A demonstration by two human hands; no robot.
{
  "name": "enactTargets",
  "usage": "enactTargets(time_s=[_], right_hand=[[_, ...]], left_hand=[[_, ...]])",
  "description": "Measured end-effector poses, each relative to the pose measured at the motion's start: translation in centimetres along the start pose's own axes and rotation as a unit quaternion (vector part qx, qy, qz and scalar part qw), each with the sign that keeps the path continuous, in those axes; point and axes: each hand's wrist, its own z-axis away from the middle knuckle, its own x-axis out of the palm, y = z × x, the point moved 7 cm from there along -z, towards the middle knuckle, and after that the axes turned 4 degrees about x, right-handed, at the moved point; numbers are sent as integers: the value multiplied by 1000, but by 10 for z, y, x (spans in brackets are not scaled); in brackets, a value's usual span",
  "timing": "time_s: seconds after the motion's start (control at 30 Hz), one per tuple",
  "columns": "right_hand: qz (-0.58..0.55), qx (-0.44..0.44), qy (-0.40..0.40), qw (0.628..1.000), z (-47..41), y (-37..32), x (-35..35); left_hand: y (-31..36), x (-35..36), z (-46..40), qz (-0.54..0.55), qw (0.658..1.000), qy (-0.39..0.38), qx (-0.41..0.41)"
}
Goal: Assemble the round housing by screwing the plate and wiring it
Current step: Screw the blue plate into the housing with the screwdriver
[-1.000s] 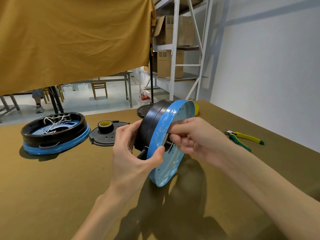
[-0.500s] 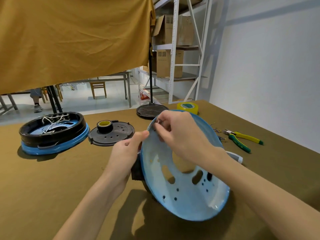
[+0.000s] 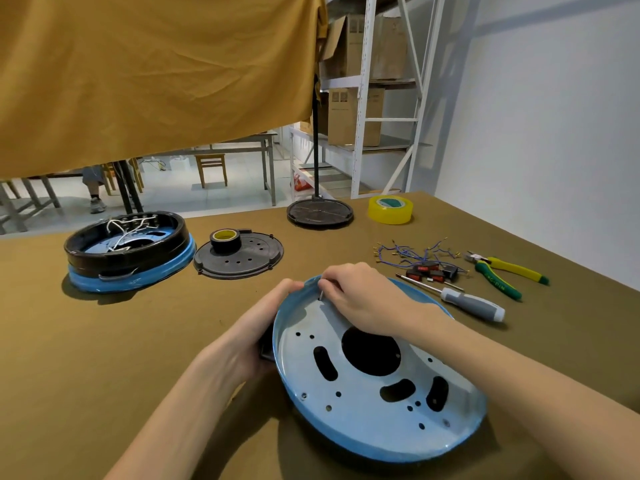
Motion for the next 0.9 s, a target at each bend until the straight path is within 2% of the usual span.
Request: enactTargets(time_s=[0.1,0.23,0.37,0.6,0.83,0.9], right_hand=[[-12,-6,-1,1000,-2,2,2],[-70,-23,46,996,-4,5,-3],[-137,-29,105,985,-3,11,-10],[-49,-123,106,985,2,-7,-9],[-106,-85,109,985,-2,3,-15],[-86,-117,102,984,3,-4,-13]], left_hand=[[-2,1,-3,36,999,-5,14],[-8,4,-8,98,995,-21,7],[-13,2,-11,108,994,-20,10],[-16,1,-16,108,994,-22,12],[-19,-1,-17,99,995,-26,-2],[-20,-1,-17,93,995,-24,-9]])
